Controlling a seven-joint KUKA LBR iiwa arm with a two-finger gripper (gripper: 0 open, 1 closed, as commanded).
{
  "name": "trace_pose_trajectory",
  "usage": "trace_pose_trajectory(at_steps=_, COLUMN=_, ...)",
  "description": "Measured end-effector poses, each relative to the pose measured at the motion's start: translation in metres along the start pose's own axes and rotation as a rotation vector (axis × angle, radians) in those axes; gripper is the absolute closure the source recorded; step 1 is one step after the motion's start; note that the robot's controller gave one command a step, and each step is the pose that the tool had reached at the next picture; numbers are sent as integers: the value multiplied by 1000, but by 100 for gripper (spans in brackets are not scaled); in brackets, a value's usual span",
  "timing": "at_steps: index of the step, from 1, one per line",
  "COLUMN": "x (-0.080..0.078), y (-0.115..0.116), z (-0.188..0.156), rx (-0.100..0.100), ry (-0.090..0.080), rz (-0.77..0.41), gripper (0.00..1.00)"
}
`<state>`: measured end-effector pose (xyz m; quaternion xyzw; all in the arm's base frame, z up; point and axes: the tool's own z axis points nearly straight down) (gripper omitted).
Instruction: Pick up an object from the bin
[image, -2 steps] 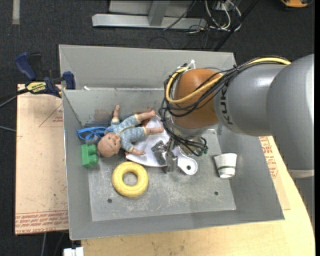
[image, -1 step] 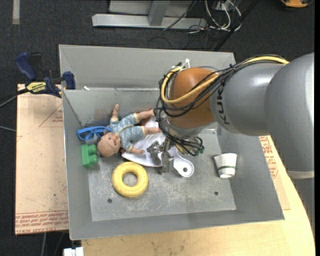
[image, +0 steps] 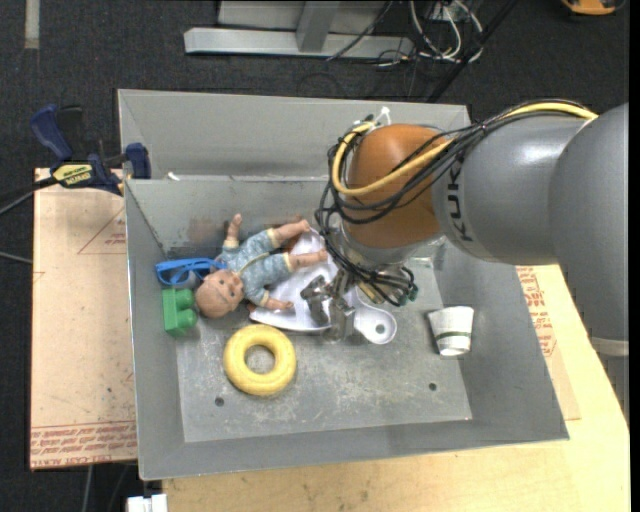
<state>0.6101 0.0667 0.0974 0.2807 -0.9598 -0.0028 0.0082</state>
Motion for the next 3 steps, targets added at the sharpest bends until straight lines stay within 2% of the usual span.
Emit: trace_pose_trajectory(at_steps=3, x=1, y=-2, z=-40, rx=3, ry=1, rz=7, gripper=100)
